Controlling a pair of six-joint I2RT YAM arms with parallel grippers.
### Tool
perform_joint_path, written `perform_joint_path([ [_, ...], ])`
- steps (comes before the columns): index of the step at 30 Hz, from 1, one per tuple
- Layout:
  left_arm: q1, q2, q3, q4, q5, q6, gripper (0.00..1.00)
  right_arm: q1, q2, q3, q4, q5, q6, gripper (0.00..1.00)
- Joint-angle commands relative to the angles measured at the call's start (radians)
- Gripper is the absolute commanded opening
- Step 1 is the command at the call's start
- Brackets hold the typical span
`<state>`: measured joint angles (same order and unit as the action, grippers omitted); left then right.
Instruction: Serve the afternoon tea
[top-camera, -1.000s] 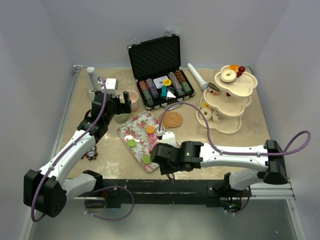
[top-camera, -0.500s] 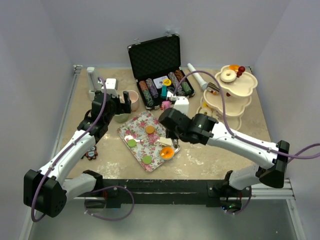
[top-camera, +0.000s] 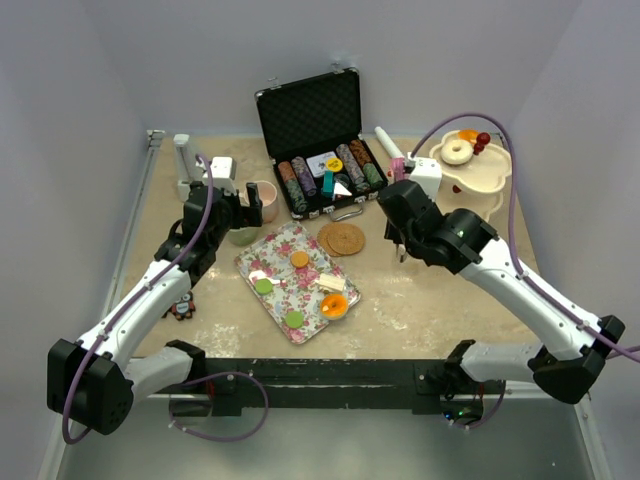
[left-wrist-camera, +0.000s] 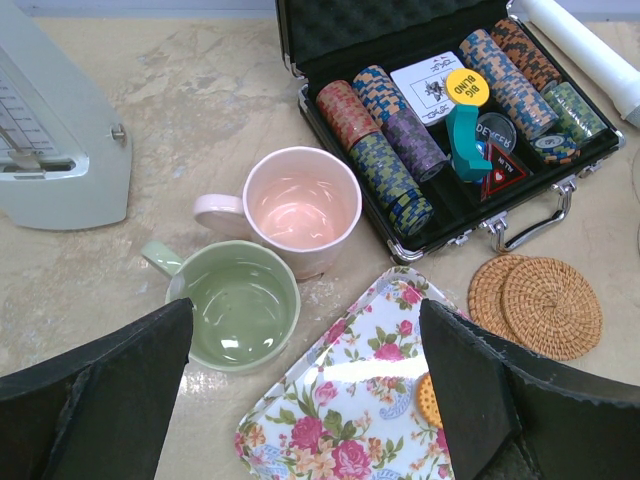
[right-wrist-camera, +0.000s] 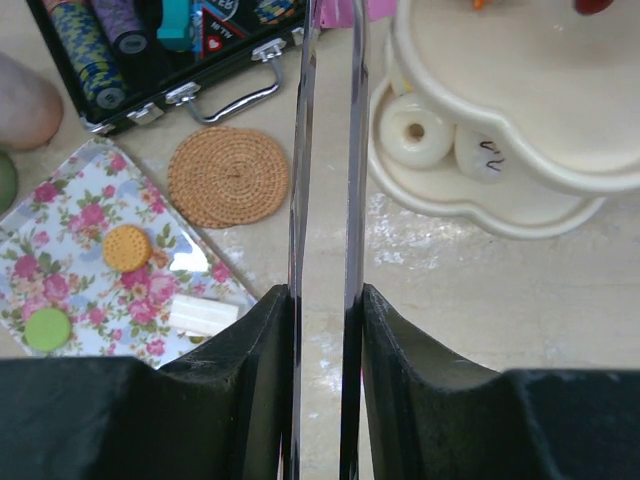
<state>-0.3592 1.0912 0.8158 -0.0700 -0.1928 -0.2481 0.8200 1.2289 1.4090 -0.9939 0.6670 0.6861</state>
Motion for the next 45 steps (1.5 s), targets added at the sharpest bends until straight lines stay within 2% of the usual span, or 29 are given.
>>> perform_joint_path([
  [1,0.003,-0.002,0.040,0.024,0.007,-0.013,1.00,-0.074,-0.043,-0.011,-0.009,0.049,-0.075,0.35],
  [6,0.003,-0.004,0.039,0.026,0.012,-0.016,1.00,-0.130,-0.066,-0.016,-0.011,0.043,-0.102,0.35],
  [15,0.003,-0.005,0.039,0.026,0.016,-0.017,1.00,-0.157,-0.078,-0.013,-0.018,0.032,-0.115,0.36],
  [17,0.003,-0.004,0.039,0.026,0.019,-0.017,1.00,-0.160,-0.081,-0.013,-0.018,0.036,-0.115,0.41],
  [21,0.003,-0.002,0.040,0.026,0.021,-0.017,1.00,-0.165,-0.075,-0.013,-0.018,0.034,-0.115,0.59],
  [24,0.003,0.001,0.039,0.026,0.021,-0.017,1.00,-0.165,-0.071,-0.013,-0.018,0.036,-0.115,0.62],
  [31,0.003,0.003,0.039,0.027,0.023,-0.017,1.00,-0.165,-0.083,-0.012,-0.014,0.026,-0.117,0.63],
  [37,0.003,0.004,0.039,0.026,0.023,-0.017,1.00,-0.165,-0.109,-0.019,0.037,-0.056,-0.166,0.56],
  [45,0.003,0.006,0.039,0.026,0.016,-0.016,1.00,-0.165,-0.105,-0.042,0.110,-0.173,-0.232,0.53],
])
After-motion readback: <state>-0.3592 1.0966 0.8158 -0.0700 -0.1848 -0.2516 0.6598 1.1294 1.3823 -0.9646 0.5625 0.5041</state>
